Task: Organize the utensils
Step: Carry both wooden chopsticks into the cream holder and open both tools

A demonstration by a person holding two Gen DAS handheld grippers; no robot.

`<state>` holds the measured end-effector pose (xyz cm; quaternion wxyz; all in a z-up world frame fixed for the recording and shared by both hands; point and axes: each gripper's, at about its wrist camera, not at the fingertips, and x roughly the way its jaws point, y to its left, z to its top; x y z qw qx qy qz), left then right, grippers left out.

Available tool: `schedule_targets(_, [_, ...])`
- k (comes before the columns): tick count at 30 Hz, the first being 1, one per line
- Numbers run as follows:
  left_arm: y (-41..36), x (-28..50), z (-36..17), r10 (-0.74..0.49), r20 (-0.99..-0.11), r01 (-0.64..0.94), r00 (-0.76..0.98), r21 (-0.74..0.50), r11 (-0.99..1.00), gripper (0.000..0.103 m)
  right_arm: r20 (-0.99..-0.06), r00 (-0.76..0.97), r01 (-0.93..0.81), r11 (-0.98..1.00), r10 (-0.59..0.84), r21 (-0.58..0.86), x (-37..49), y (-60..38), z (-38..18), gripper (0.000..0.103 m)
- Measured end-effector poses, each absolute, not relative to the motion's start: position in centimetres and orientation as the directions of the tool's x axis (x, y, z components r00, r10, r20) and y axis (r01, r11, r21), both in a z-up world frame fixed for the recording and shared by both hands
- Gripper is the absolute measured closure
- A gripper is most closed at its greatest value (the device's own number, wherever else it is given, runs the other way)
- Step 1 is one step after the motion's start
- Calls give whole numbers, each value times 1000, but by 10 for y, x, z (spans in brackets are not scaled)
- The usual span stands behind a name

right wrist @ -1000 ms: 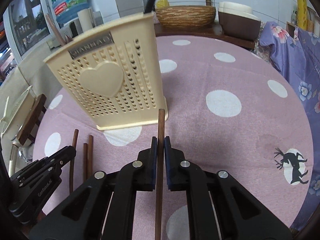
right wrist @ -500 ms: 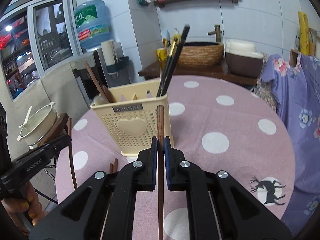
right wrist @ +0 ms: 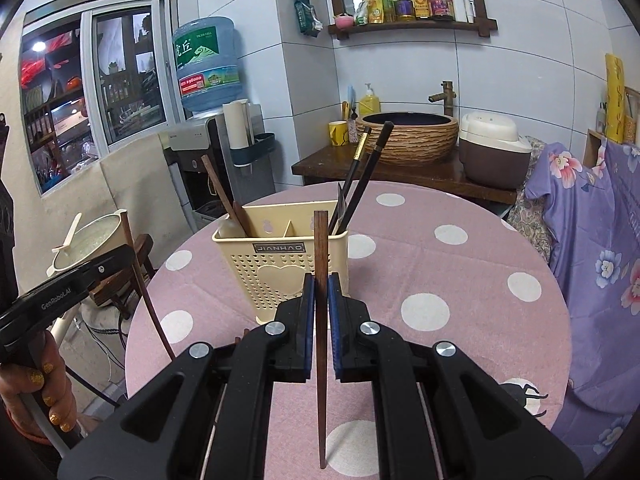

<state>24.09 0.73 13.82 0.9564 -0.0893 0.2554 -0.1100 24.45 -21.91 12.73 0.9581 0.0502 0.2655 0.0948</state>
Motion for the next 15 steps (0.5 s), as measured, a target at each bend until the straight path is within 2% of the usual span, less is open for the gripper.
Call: schedule_targets(15, [13,237,154,-259,-436,169,862,-235,957,96,-476,847,-172,969,237,176,243,-224,143,96])
